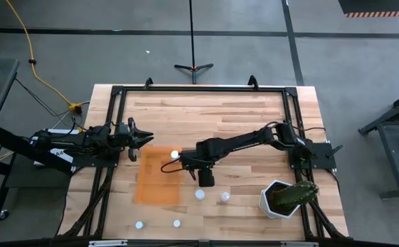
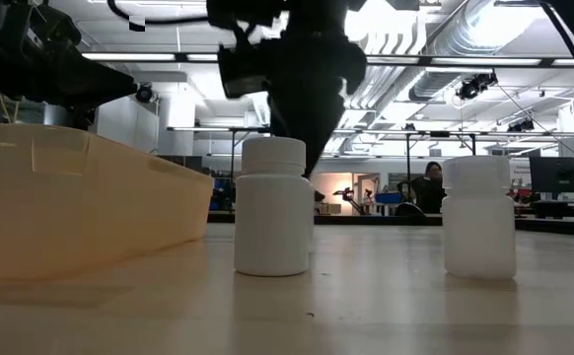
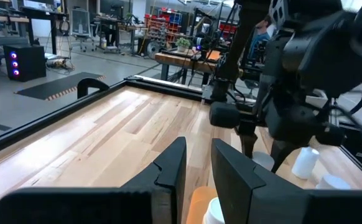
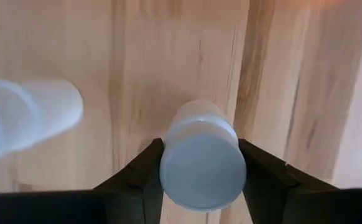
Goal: Pick and place pill bottles into a basket
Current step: Put the top white pill bottle into the orange bin
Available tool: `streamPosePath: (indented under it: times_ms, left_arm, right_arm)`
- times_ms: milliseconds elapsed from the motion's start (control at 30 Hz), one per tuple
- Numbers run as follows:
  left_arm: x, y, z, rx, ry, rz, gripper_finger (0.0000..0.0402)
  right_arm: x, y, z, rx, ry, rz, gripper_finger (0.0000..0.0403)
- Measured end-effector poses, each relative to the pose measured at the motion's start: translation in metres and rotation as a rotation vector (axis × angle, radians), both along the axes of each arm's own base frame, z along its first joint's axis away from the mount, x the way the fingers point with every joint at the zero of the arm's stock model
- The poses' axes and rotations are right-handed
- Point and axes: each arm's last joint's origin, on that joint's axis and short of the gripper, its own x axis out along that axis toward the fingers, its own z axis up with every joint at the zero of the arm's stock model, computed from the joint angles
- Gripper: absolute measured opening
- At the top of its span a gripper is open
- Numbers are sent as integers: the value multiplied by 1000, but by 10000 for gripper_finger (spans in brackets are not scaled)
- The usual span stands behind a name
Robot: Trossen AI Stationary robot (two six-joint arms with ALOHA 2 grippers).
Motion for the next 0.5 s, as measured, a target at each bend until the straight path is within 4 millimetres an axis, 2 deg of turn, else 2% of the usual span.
streamPosePath:
  times_ms: [133, 333, 500]
  left_arm:
    - [0, 0, 0, 0, 0, 0, 111]
    - [0, 0, 0, 0, 0, 0, 111]
    - [0, 0, 0, 0, 0, 0, 111]
  right_arm:
    - [8, 0, 23, -38, -84, 27, 169]
    - [21, 1, 60, -102, -249, 54, 160]
    - [41, 6, 68, -29, -462, 147, 167]
